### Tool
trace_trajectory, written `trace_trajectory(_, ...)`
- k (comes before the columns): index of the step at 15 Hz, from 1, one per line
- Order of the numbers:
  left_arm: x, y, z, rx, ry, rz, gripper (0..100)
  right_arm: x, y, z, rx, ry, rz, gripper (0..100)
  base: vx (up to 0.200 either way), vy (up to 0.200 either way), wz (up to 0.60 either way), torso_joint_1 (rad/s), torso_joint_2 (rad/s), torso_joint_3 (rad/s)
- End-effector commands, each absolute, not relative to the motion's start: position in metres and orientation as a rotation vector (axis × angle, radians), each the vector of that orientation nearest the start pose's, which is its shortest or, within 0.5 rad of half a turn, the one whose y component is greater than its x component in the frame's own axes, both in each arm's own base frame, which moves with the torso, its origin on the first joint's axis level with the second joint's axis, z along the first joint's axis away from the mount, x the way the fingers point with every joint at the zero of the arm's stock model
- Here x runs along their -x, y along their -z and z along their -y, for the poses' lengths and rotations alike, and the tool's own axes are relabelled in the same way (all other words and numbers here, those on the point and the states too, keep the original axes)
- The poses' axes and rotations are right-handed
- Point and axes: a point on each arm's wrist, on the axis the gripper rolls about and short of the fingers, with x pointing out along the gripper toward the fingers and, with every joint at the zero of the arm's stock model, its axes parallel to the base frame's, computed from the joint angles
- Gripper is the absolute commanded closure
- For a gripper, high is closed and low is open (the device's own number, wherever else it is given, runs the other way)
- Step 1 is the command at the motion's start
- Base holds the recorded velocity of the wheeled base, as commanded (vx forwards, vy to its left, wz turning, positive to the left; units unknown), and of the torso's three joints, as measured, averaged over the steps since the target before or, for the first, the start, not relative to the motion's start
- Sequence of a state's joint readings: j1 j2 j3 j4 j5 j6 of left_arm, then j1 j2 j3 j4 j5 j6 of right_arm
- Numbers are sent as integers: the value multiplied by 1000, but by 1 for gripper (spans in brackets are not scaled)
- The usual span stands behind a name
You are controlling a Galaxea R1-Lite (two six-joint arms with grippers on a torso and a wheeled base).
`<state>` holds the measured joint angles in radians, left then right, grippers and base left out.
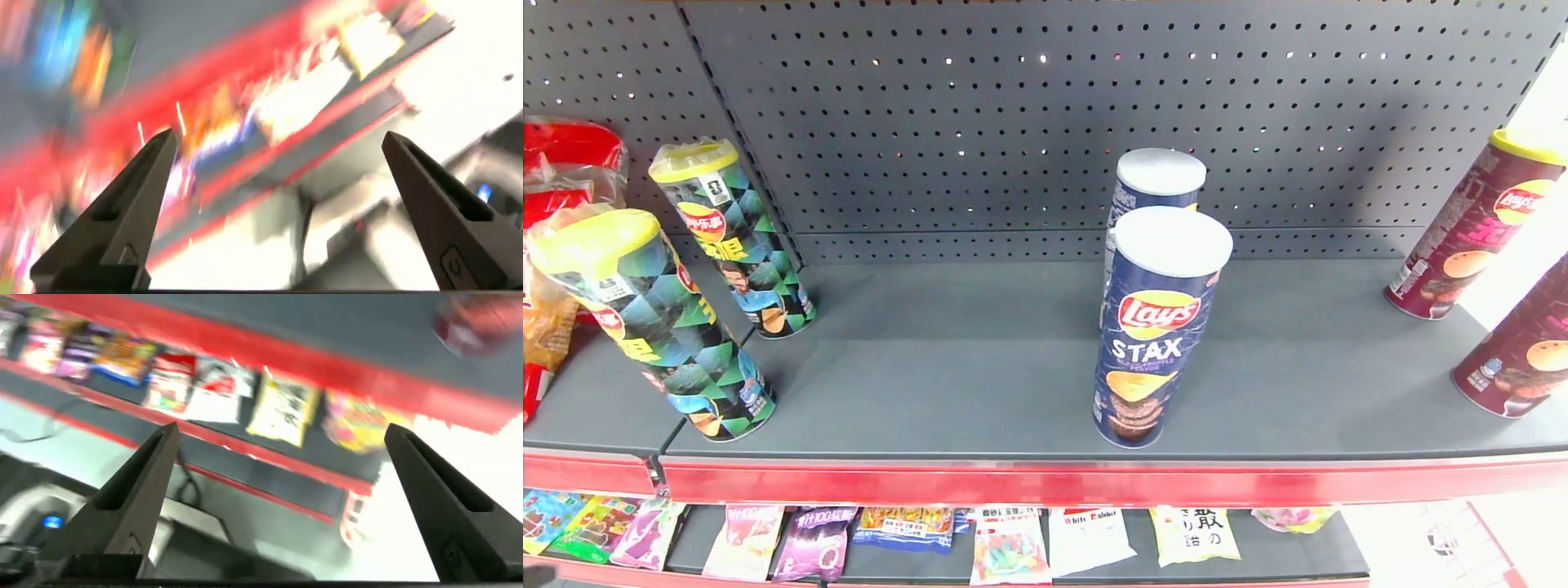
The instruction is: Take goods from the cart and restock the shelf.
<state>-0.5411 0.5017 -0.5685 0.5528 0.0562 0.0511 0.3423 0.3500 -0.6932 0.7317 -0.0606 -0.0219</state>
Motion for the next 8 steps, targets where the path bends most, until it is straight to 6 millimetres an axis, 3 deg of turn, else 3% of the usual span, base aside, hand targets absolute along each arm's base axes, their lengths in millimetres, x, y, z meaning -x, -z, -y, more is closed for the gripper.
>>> trace_trajectory(1, 84, -139, -26, -53, 165, -348, 0, 81, -170, 23, 75, -140, -313, 0, 0, 0, 0, 0, 0, 0)
trace_trajectory(5, 76, -125, -26, 43, -16, -403, 0, 77, -146, -7, -1, 216, -388, 0, 0, 0, 0, 0, 0, 0)
trace_trajectory(6, 68, -123, -24, 82, -17, -356, 0, 74, -136, -12, -15, 247, -389, 0, 0, 0, 0, 0, 0, 0)
trace_trajectory(8, 41, -111, -17, 94, 11, -184, 0, 57, -127, -12, -14, 139, -288, 0, 0, 0, 0, 0, 0, 0)
